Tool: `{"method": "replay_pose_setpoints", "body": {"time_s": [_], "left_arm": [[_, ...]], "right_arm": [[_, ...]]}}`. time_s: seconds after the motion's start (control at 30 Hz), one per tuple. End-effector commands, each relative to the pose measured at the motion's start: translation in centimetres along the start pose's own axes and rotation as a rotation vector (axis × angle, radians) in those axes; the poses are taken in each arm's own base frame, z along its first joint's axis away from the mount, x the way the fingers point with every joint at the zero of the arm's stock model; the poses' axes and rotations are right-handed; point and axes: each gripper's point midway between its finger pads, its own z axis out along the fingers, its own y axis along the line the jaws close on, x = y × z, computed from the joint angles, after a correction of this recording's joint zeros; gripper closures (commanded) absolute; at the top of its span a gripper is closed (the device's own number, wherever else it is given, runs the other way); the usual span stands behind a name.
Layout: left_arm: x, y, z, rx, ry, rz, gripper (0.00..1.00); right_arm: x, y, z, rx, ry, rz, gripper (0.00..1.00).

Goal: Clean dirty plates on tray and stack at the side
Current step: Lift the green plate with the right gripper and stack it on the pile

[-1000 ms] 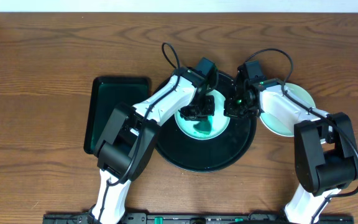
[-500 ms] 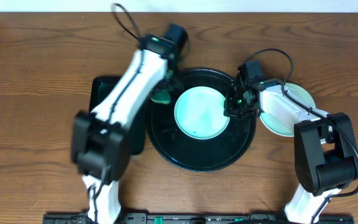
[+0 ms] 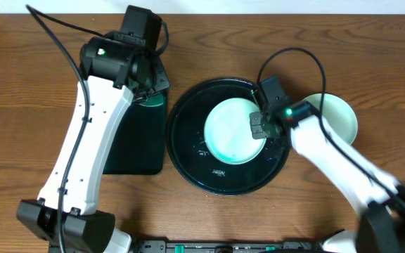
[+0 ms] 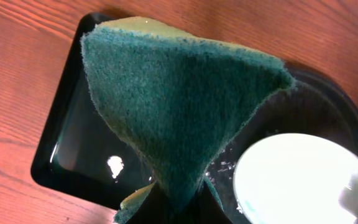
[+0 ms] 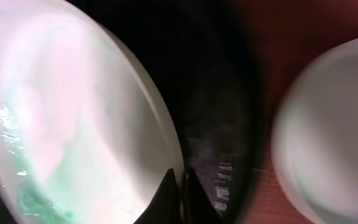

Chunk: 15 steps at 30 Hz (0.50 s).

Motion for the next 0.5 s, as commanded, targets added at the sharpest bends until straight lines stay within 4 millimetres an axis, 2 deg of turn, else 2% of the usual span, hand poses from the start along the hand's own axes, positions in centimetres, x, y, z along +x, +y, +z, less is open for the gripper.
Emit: {"method": "replay_pose_setpoints", "body": {"time_s": [0.0, 0.2, 0.27, 0.33, 0.47], "left_arm": [[0.0, 0.0, 0.4, -0.012, 0.007, 0.020, 0.93], [-0.2, -0.1, 0.4, -0.006, -0.002, 0.019, 0.93], [-0.2, -0.1, 0.4, -0.006, -0.003, 0.018, 0.93], [-0.2, -0.2, 0.4, -0.005, -0.004, 0.018, 0.93], [-0.2, -0.2, 0.4, -0.004, -0.004, 0.018, 0.93]], "right_arm": [[-2.6, -3.7, -5.6, 0.305, -0.223, -0.059, 0.99], [-3.2, -5.5, -12.6, 0.566, -0.422, -0.127, 0.99], [-3.3, -5.3, -14.4, 0.618, -0.483, -0.143, 0.99], [-3.5, -4.7, -17.4, 0.703, -0.590, -0.175, 0.99], [-3.6, -3.7, -20.9, 0.852, -0.703, -0.252, 0.99]]}}
